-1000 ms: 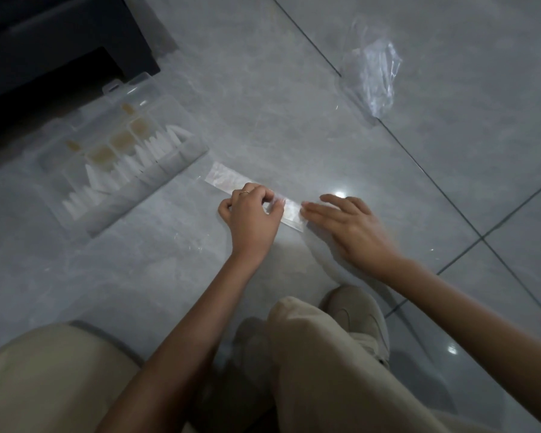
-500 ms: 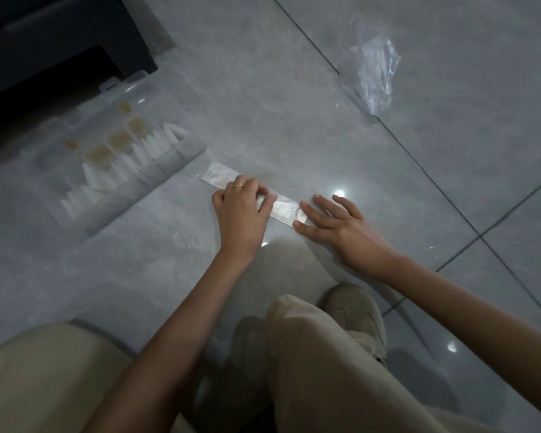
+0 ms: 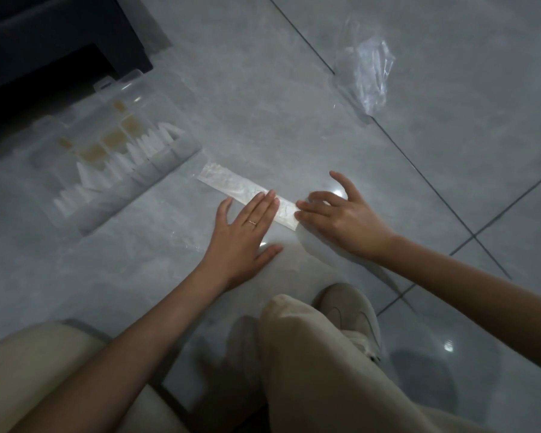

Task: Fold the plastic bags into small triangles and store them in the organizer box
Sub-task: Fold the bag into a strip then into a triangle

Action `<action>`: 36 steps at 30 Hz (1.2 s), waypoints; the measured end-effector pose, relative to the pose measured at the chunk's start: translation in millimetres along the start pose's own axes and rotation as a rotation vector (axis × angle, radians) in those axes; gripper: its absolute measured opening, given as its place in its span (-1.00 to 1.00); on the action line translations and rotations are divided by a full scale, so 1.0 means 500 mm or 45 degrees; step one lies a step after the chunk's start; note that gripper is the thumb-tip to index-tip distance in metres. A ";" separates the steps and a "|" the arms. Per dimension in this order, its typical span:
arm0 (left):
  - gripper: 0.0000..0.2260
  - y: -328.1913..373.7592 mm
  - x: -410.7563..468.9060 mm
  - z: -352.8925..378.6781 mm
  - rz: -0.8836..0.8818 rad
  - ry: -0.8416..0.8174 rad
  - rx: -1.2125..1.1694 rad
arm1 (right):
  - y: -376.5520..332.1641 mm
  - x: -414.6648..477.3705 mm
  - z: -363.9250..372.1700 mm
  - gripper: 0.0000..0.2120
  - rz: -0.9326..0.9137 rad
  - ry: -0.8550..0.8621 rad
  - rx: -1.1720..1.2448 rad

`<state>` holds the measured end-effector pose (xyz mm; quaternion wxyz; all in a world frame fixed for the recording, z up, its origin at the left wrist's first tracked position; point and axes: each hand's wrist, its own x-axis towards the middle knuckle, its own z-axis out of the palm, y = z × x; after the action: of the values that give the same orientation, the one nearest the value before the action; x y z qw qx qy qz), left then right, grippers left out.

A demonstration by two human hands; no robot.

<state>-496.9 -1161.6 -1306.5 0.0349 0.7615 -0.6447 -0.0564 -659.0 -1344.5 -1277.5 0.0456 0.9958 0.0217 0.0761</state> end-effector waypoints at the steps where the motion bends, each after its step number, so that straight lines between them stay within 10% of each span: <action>1: -0.37 0.001 0.000 0.001 -0.001 -0.003 -0.006 | 0.010 0.008 0.001 -0.74 -0.046 0.049 -0.051; 11: -0.39 -0.005 0.000 0.002 0.019 -0.008 -0.071 | 0.039 0.058 0.011 -0.83 -0.236 0.129 0.124; 24: -0.72 0.027 0.010 -0.023 -0.515 0.231 -1.157 | -0.037 0.136 -0.055 -0.90 1.129 -0.338 1.801; 29: -0.54 0.021 0.038 -0.044 -0.682 0.183 -1.192 | -0.010 0.152 -0.034 -0.92 1.074 -0.273 1.675; 36: -0.77 0.018 0.077 -0.094 -0.931 -0.060 -1.104 | 0.011 0.182 0.001 -0.87 1.115 -0.232 1.446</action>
<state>-493.1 -1202.1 -1260.3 0.3081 0.8498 -0.2576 -0.3413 -568.7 -1345.4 -1264.0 -0.5121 0.7855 -0.3469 -0.0191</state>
